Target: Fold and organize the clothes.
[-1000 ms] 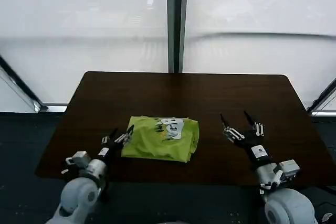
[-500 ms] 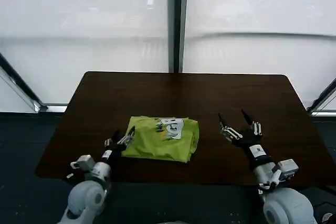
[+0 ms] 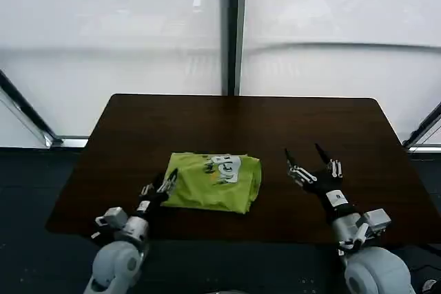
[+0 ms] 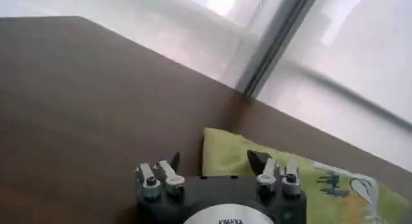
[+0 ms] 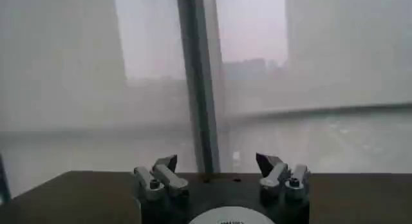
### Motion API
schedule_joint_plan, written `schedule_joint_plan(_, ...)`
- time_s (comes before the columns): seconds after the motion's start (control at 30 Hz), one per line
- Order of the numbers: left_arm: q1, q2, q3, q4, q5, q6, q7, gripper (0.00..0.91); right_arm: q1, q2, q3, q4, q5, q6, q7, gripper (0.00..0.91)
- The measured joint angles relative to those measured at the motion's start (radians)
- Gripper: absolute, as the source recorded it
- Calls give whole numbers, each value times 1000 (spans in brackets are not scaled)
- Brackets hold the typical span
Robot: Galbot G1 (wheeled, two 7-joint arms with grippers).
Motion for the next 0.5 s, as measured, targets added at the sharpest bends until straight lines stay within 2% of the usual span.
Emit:
schedule_joint_plan(0.03, 2, -1, 0, -5, -5, 4, 1, 107, 1, 0, -1, 0, 0, 0, 0, 878)
schedule_joint_plan(0.07, 3, -2, 0, -9, -11, 7, 1, 0, 2, 0, -1, 0, 0, -1, 0, 878)
schedule_joint_plan(0.3, 15, -9, 1, -44, -60, 45, 0, 0, 4, 0, -7, -1, -2, -1, 0, 878)
schedule_joint_plan(0.5, 18, -1, -9, -69, -26, 49, -4, 0, 13, 0, -9, -1, -2, -3, 3, 878)
